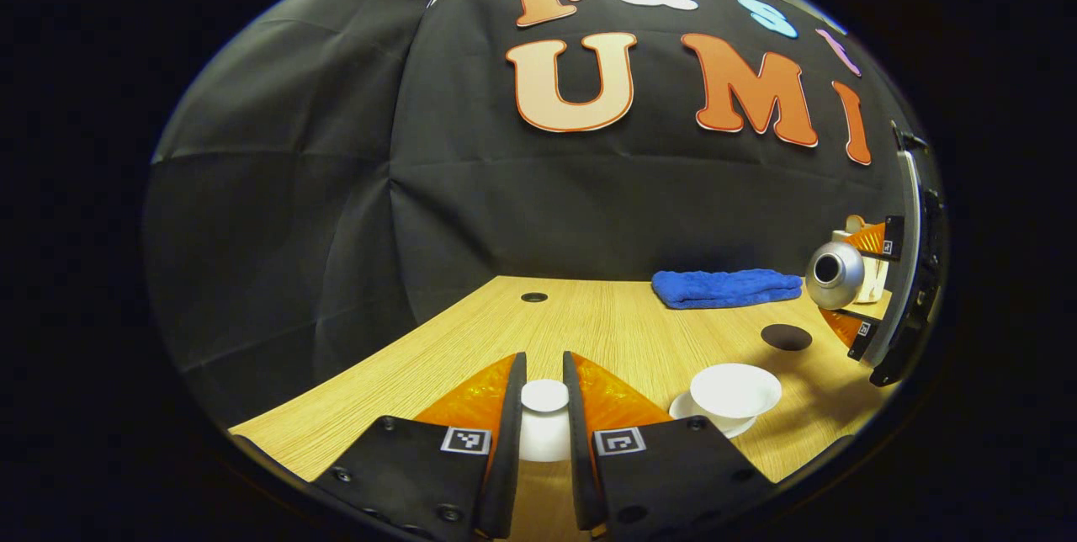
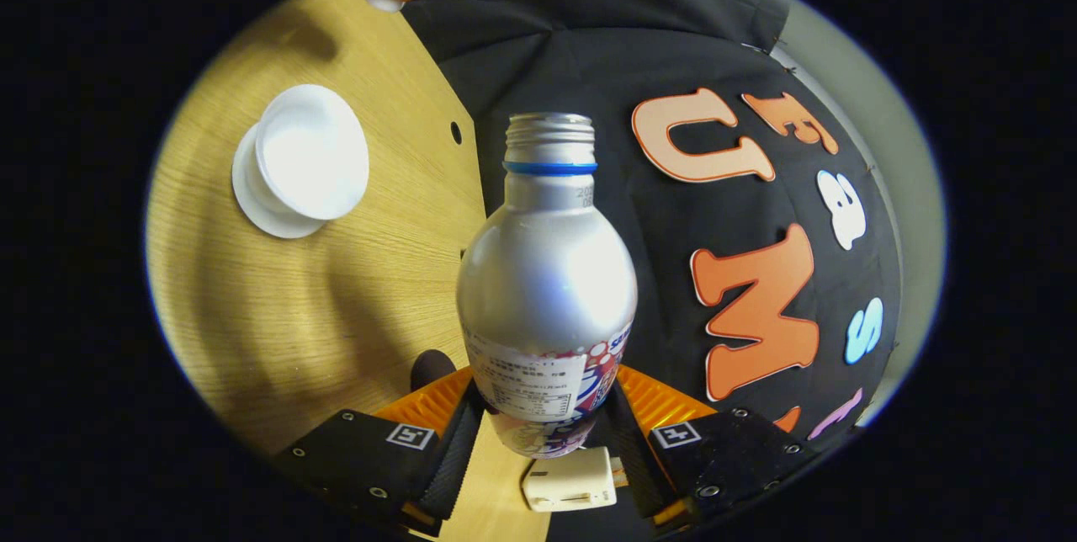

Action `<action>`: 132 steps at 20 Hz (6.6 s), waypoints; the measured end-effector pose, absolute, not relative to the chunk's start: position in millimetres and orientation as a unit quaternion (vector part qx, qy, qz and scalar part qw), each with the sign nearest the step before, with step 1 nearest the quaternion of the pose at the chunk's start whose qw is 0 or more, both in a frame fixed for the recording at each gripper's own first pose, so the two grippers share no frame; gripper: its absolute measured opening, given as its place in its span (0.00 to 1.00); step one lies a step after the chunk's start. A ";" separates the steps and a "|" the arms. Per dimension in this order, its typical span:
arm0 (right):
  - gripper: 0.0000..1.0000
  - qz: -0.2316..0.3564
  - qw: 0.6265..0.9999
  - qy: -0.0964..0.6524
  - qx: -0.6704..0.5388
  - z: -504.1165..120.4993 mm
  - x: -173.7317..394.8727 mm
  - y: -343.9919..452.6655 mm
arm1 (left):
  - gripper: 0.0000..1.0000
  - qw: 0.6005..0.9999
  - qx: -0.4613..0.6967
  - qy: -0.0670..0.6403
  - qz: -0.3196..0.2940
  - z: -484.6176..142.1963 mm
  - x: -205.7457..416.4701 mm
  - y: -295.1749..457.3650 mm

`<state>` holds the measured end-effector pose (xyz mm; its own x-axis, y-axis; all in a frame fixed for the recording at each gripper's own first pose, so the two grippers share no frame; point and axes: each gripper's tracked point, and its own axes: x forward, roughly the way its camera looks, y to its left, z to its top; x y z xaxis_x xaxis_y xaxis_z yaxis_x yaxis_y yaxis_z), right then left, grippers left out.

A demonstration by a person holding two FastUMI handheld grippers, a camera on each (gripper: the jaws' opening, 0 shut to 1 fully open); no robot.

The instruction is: Open the teacup lid with one hand, grasp the water bottle and pour water into the teacup with the other hand; after pouring, place the water bottle on the coaster and then close the teacup lid.

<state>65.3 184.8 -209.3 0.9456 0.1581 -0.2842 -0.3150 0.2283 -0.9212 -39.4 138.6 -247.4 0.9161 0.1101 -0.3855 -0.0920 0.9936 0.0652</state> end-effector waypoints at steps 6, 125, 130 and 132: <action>0.79 0.137 0.747 0.029 -0.650 -203.4 69.8 190.2 | 0.31 0.977 0.020 0.203 0.062 -250.4 -45.9 151.0; 0.80 0.175 0.965 0.195 -0.006 -221.9 143.2 148.5 | 0.31 0.990 0.010 0.129 -0.060 -175.7 -10.7 -6.3; 0.80 0.174 0.961 0.214 0.002 -244.2 145.5 143.6 | 0.31 0.989 0.006 0.133 -0.063 -180.1 -8.6 -11.4; 0.80 0.175 0.958 0.227 0.006 -256.7 144.3 142.8 | 0.31 0.989 0.004 0.136 -0.064 -182.9 -7.3 -13.6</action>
<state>144.3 142.8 -256.7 0.8362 0.3375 -0.4323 -0.3321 0.9389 0.0907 -7.3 -13.6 -182.9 0.9548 -0.1261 -0.2692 0.1282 0.9917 -0.0100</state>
